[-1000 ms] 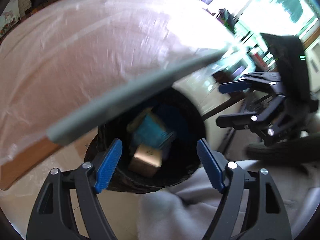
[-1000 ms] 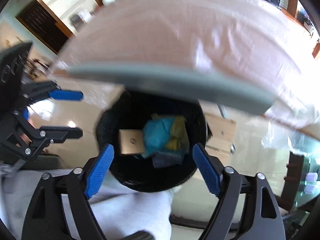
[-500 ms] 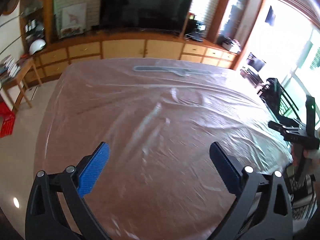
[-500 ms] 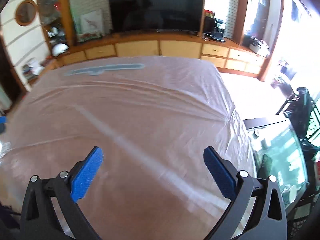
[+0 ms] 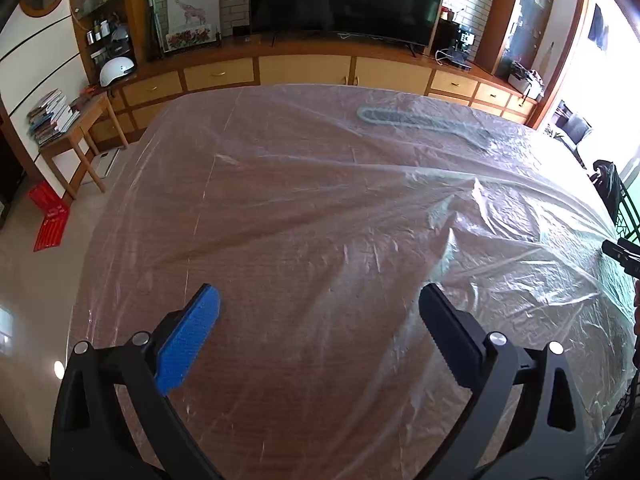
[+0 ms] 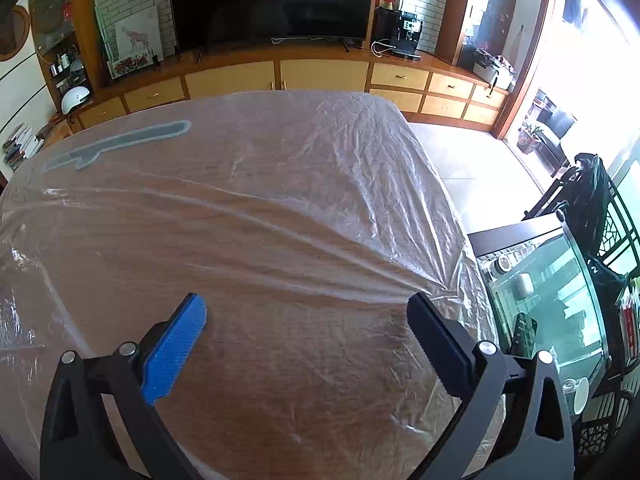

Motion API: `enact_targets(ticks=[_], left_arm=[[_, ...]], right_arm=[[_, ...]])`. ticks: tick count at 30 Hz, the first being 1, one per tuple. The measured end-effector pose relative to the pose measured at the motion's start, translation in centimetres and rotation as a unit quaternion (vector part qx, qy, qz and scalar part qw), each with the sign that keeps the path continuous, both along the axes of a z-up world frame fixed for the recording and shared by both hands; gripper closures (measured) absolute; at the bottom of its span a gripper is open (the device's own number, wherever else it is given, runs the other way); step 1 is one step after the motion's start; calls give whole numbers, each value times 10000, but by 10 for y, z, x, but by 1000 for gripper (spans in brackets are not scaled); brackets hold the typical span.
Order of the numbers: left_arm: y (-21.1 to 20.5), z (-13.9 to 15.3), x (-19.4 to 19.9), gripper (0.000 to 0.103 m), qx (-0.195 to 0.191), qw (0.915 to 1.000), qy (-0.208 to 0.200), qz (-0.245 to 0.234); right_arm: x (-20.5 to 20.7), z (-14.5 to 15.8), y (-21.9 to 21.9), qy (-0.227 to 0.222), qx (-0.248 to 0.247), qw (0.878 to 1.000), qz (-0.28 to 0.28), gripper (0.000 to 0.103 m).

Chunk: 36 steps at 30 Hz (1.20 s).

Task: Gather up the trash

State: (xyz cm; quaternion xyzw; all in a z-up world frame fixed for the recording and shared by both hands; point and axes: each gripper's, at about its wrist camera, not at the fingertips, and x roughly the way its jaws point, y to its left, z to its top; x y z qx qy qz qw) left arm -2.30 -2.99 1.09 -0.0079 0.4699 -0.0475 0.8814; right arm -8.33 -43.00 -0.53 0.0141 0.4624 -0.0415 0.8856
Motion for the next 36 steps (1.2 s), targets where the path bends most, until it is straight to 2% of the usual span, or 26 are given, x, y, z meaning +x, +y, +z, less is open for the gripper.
enact_targets(ticks=[6,10,36], left_arm=[[-4,-3,-1,3,291,9995,-88,125],[-5,-6,-8,2,278,9992,-113,270],[-1,-7,-8,1,272,9992,-107,255]], right_arm=[[-3,-2,-2,-124,102,9999,-39,4],[-2,-3,-3,-120,105,9999,-35,4],[-1,-2,-3,-118,104,9999,-35,4]])
